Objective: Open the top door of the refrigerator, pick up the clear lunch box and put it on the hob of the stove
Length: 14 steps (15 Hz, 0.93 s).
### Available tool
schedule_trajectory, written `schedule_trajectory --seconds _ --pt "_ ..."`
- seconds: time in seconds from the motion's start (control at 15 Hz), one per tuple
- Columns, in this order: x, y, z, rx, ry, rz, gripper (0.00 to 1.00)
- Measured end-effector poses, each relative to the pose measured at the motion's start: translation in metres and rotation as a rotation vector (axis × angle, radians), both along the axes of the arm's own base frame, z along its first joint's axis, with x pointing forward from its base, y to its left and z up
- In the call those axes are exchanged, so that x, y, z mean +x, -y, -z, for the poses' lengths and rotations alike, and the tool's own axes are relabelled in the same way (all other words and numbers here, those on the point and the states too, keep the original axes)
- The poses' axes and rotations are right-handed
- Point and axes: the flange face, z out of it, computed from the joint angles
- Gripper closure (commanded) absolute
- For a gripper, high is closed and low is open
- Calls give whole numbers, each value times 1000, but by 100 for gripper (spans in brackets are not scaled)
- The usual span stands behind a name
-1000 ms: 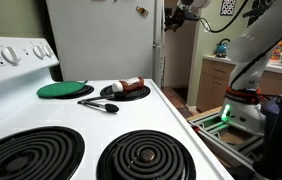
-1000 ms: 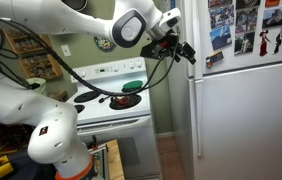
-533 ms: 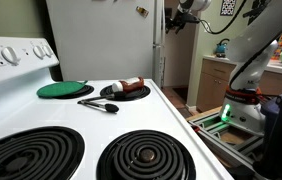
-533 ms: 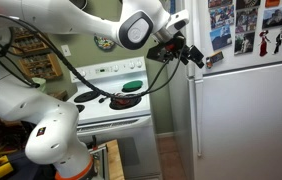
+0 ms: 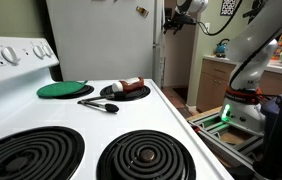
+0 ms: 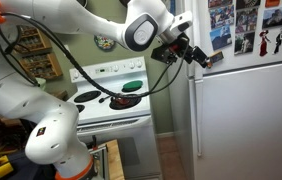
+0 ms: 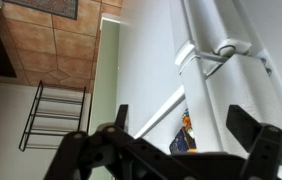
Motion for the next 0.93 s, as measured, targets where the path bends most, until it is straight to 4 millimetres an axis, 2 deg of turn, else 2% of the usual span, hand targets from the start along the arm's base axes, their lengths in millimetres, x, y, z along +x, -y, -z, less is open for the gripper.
schedule_trajectory --seconds 0.4,0.93 --pt "12 0 7 5 -9 8 0" --pt "17 5 13 0 -21 17 0"
